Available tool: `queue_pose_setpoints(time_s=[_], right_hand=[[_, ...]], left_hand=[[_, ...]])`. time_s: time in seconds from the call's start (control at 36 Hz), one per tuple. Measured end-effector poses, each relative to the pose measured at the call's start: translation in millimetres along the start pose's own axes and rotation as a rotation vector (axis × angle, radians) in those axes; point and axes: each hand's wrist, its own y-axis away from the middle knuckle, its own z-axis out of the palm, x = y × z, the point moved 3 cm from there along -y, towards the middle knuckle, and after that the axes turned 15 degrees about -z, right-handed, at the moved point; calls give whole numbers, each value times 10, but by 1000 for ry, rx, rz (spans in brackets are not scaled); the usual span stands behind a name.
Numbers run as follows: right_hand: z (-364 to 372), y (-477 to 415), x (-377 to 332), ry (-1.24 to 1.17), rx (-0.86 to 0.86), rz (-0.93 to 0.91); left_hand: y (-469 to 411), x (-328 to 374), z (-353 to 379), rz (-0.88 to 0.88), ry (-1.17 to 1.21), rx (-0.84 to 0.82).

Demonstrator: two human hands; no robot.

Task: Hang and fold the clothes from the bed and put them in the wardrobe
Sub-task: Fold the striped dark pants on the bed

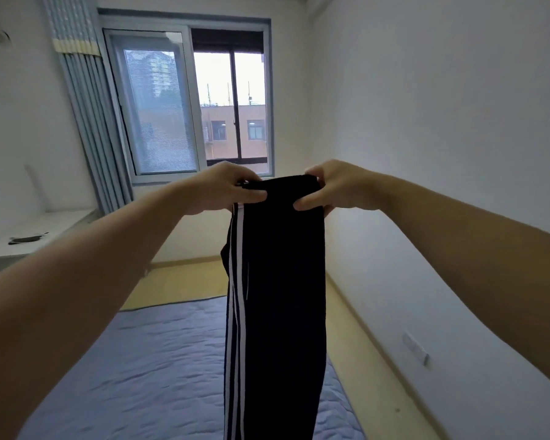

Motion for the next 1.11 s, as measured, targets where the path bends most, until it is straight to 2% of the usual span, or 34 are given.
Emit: queue_pose_setpoints(time_s=[0.06, 0.14, 0.31, 0.47, 0.61, 0.67, 0.72, 0.83, 0.94, 1.11], right_hand=[[-51, -64, 15, -86, 26, -31], [-168, -173, 130, -192, 72, -36], [-336, -379, 733, -39, 33, 51], [-618, -814, 1812, 26, -32, 124], [-769, -1385, 3013, 20, -55, 170], [-794, -1588, 3453, -36, -40, 195], [-826, -1769, 3812, -96, -4, 213], [-1032, -2140, 4240, -19, 40, 117], [-1384, -2398, 4334, 144, 162, -14], [-1784, -2488, 4111, 206, 297, -216]], left_hand=[[-69, -32, -52, 12, 132, -18], [-243, -98, -50, 18, 199, 24], [-848, -319, 188, -116, 136, 92], [-1804, -590, 588, -244, 186, 38], [-2862, -978, 950, -385, 282, 118], [-3266, -1121, 1070, -433, 259, 125], [-3618, -1227, 1145, -461, 129, 181], [-4193, -1231, 1159, -475, -84, 386], [-4581, -1060, 971, -464, -99, 583], [-4762, -625, 656, -395, -40, 732]])
